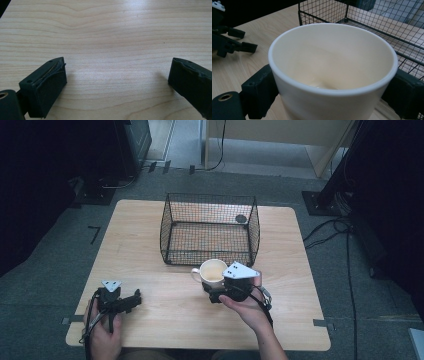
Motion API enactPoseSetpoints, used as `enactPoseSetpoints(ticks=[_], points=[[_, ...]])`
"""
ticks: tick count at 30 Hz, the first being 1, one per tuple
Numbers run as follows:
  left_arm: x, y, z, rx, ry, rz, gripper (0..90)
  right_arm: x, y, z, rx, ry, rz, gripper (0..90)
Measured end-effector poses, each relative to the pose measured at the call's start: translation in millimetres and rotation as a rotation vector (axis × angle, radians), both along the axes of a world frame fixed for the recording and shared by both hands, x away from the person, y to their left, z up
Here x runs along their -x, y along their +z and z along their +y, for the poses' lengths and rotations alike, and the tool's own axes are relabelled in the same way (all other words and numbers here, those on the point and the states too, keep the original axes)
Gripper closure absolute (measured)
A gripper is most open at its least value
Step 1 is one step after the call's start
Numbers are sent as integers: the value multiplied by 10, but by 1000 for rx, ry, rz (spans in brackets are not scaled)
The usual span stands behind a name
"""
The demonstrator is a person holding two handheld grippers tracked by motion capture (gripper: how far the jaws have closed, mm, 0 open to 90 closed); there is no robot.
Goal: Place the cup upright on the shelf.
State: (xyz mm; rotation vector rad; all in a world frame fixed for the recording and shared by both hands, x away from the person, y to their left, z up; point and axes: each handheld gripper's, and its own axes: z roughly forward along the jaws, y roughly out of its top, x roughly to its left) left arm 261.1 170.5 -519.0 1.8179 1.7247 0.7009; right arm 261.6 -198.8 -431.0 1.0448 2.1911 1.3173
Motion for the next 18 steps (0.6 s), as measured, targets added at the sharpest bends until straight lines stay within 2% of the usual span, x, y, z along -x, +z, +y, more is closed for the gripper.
enactPoseSetpoints(ticks=[18], points=[[-1, 1, -1, 1, -3, 0, 18, -204, 350, 72, -37, -5, -74, 89]])
